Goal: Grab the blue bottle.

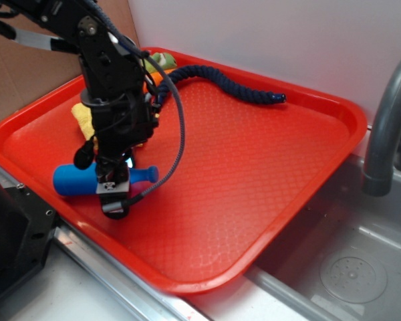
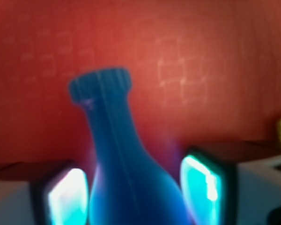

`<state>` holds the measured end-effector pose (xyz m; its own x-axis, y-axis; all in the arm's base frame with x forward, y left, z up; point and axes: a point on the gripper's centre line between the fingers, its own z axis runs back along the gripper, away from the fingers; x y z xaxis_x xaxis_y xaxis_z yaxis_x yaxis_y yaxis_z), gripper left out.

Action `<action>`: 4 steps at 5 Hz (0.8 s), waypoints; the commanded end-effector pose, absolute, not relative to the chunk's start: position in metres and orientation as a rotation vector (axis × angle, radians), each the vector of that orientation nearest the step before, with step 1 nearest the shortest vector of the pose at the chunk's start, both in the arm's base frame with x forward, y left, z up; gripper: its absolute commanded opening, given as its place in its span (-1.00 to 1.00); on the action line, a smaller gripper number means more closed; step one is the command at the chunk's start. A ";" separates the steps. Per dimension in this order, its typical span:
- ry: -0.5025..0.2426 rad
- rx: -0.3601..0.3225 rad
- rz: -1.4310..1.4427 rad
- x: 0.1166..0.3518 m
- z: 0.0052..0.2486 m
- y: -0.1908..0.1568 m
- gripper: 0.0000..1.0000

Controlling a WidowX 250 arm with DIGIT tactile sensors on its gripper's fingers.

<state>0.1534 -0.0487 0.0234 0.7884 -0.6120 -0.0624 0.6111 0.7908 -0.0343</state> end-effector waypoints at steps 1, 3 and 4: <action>0.004 -0.048 -0.486 0.164 0.105 -0.043 -1.00; 0.015 0.055 -0.011 0.174 0.205 -0.023 -1.00; 0.015 0.027 0.173 0.168 0.227 -0.018 -1.00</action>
<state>0.1675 -0.0139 0.2168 0.9847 0.1654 -0.0555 -0.1633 0.9857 0.0407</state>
